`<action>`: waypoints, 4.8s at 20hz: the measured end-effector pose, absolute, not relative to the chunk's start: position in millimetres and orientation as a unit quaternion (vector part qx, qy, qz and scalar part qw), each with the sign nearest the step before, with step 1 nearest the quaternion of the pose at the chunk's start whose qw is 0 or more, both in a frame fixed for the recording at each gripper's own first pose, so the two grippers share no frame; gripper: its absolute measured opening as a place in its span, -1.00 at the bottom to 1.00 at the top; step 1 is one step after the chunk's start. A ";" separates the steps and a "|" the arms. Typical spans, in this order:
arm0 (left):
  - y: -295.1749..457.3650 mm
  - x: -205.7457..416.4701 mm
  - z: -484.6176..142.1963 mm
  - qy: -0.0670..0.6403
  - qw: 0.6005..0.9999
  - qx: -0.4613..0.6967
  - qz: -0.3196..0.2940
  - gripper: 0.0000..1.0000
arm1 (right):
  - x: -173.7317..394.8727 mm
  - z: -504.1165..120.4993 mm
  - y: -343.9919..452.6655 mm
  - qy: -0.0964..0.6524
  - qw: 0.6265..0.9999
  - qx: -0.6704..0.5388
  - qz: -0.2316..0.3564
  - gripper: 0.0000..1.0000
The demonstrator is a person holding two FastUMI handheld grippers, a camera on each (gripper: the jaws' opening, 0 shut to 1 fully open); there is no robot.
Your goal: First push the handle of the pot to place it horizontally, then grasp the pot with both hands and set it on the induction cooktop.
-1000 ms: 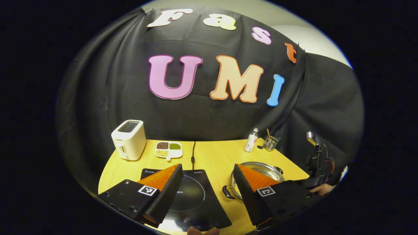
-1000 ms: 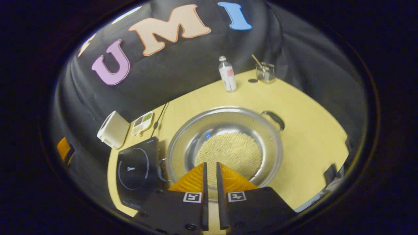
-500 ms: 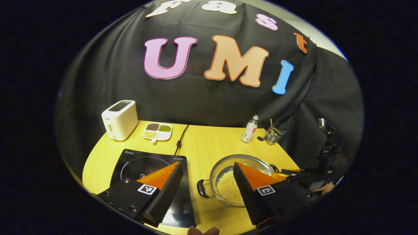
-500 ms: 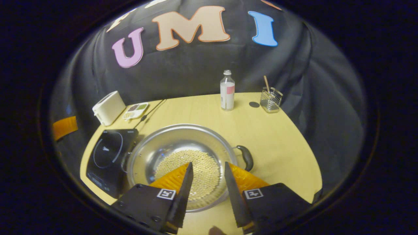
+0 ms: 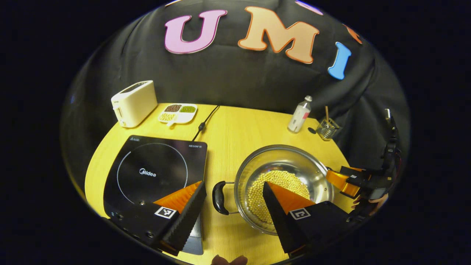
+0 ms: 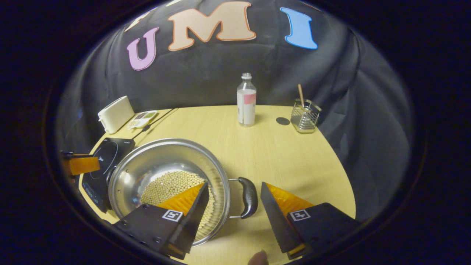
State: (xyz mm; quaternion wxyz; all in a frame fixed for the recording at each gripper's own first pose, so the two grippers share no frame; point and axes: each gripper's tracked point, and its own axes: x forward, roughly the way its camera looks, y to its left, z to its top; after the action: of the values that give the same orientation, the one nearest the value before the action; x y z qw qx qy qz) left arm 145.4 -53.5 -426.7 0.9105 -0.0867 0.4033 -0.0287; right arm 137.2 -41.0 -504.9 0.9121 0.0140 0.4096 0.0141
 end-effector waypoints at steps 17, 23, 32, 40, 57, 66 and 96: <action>-64.7 147.8 -516.6 0.502 0.862 -0.061 -0.032 0.84 | 123.4 -567.2 -30.9 0.500 0.863 0.067 0.042 0.82; -59.6 153.3 -523.6 0.497 0.864 -0.080 -0.026 0.39 | 121.6 -566.8 -33.7 0.508 0.856 0.098 0.020 0.29; -60.5 140.8 -488.6 0.499 0.855 -0.140 -0.033 0.14 | 109.0 -533.0 -34.1 0.508 0.853 0.117 0.013 0.01; -11.5 127.8 -432.5 0.478 0.868 -0.133 -0.017 0.18 | 105.7 -484.0 14.4 0.488 0.861 0.138 0.036 0.01; 172.8 155.7 -445.6 0.481 0.866 -0.117 -0.064 0.13 | 111.1 -484.5 199.4 0.496 0.857 0.139 -0.008 0.12; 245.1 172.9 -456.2 0.486 0.866 -0.095 -0.073 0.12 | 116.6 -500.2 272.9 0.518 0.842 0.145 -0.027 0.01; 298.5 212.0 -407.2 0.369 0.929 0.037 -0.022 0.84 | 129.8 -441.6 270.0 0.441 0.893 0.085 -0.019 0.67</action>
State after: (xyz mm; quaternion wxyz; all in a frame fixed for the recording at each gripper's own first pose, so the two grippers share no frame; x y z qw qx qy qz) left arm 212.0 298.5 -407.2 0.9285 0.0368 0.3688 -0.0217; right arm 129.8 270.0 -441.6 0.8935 0.0847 0.4406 -0.0186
